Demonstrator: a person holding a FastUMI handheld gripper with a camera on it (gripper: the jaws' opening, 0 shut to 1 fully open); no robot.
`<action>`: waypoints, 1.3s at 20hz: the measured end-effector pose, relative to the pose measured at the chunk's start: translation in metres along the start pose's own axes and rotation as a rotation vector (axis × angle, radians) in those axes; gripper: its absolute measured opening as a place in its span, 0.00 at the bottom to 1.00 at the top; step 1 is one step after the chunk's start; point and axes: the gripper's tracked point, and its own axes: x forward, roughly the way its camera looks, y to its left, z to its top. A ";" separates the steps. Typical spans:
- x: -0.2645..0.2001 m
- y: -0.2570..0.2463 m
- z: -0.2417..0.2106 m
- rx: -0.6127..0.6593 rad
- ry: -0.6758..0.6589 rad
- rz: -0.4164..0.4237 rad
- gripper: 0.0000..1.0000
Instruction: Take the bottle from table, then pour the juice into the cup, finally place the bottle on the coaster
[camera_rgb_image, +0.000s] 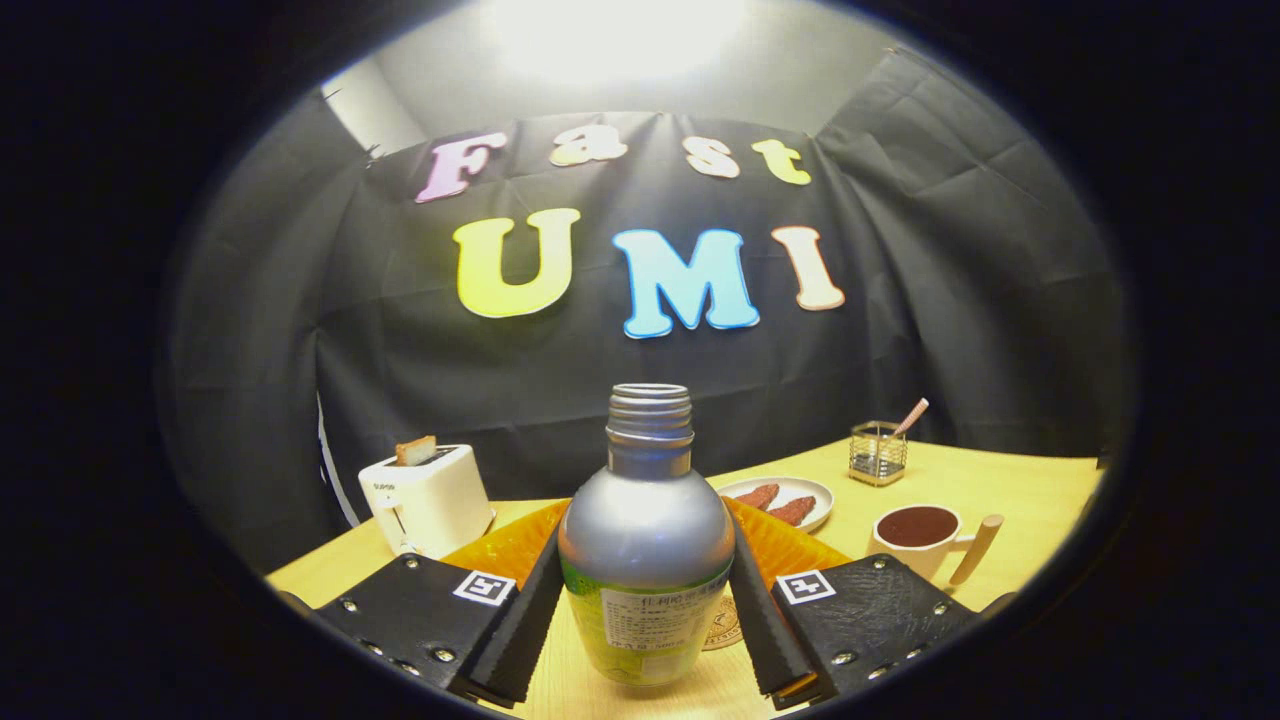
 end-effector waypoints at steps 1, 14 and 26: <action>0.004 -0.006 -0.001 0.029 0.016 -0.012 0.80; 0.025 -0.054 -0.009 0.516 0.097 -0.014 0.79; 0.032 -0.066 0.001 0.946 0.018 0.027 0.79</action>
